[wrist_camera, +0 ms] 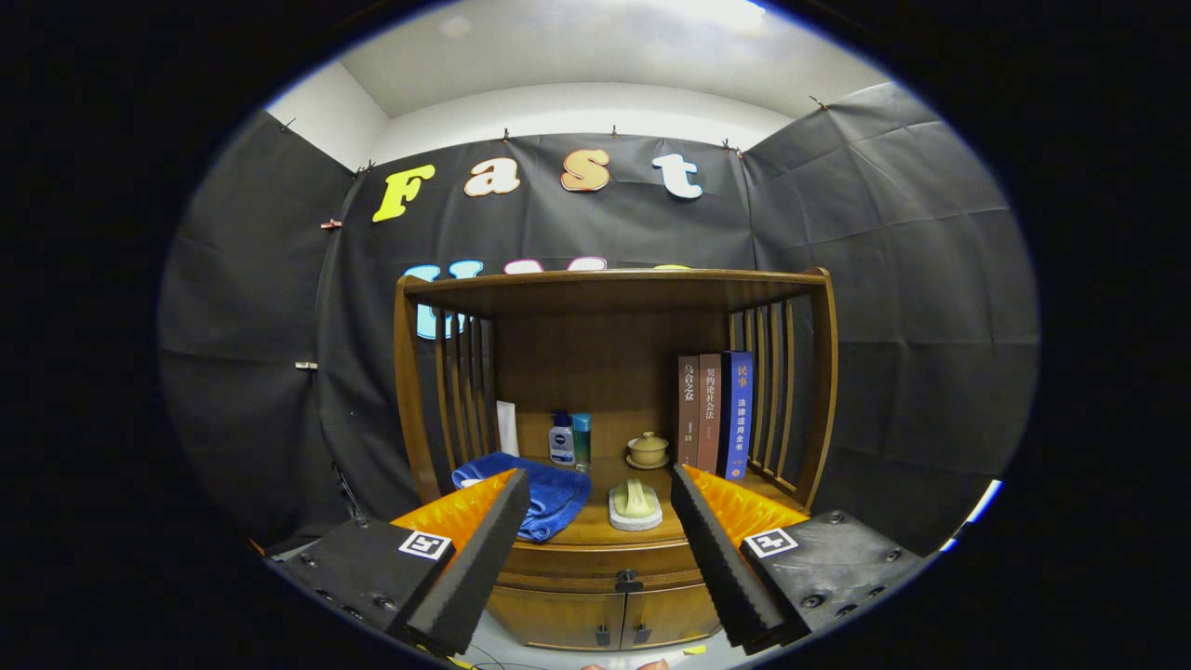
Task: Pull open the drawer, take out the items inside it, and place them on the countertop above the cabinet.
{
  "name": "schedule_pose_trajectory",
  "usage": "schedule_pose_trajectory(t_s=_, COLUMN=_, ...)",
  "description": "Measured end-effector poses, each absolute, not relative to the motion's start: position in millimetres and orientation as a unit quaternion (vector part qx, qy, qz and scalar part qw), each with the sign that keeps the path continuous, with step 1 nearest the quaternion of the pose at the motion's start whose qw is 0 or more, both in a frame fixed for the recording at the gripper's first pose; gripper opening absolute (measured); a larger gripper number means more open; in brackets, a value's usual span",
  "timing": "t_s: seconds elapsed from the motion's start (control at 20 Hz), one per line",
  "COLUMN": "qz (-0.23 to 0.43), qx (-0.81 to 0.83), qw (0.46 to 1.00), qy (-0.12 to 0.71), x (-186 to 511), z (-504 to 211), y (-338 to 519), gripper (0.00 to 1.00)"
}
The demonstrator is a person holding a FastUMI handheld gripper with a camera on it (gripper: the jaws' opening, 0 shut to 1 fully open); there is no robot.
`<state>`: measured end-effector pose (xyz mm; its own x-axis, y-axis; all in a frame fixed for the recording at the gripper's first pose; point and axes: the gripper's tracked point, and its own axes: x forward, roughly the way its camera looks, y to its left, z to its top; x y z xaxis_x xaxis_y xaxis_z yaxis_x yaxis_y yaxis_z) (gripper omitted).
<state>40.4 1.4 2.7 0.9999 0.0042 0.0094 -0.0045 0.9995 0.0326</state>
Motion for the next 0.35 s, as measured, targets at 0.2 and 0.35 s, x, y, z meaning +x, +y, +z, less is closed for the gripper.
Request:
schedule_pose_trajectory(t_s=0.2, qz=0.003, qx=0.017, qw=1.000, qy=-0.006, x=40.3, z=2.9, y=2.5, gripper=0.99)
schedule_pose_trajectory(t_s=0.35, qz=0.003, qx=0.016, qw=1.000, qy=-0.006, x=39.6, z=4.0, y=2.1, gripper=0.99)
